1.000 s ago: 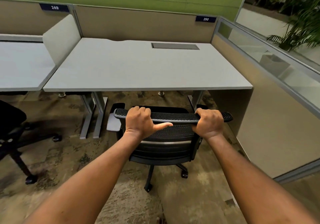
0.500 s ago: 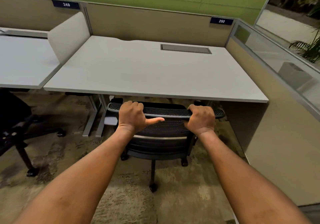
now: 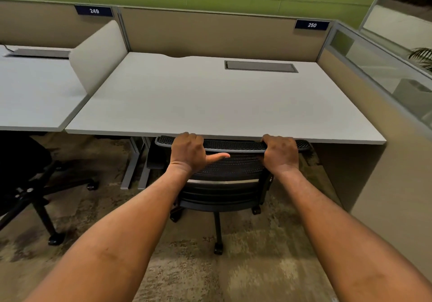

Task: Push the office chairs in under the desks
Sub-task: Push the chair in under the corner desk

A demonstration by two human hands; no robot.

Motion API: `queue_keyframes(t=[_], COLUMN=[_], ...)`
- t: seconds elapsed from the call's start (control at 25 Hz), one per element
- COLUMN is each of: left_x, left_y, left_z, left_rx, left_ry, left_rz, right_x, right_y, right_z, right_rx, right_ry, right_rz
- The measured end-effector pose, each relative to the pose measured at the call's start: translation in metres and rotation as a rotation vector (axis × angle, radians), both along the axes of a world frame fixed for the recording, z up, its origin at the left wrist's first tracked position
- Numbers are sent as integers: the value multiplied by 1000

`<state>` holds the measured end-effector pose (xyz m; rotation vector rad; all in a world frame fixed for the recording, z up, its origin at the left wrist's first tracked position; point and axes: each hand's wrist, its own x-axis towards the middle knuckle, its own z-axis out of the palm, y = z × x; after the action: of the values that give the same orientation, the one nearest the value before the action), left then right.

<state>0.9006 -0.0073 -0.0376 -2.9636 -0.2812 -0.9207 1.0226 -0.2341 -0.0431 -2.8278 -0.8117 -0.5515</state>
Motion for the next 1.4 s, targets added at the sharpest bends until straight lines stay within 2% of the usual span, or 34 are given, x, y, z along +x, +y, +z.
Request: queue_keyframes(t=[0.2,0.44,1.12,1.4], left_x=[16,36,82,82], left_y=[16,38,70,70], left_z=[1,-3,-2,-1], left_rx=[11,46,84,43], left_ry=[8,-71,-40,1], left_rz=[-13,-42,-38,-58], right_x=[19,35,77,74], right_y=[18,38,66,68], right_z=[0,4,-5,2], right_rx=[-32,-56,-68,-132], right_ry=[-5,-7,-29,72], right_rz=[-16,-16,-24,-38])
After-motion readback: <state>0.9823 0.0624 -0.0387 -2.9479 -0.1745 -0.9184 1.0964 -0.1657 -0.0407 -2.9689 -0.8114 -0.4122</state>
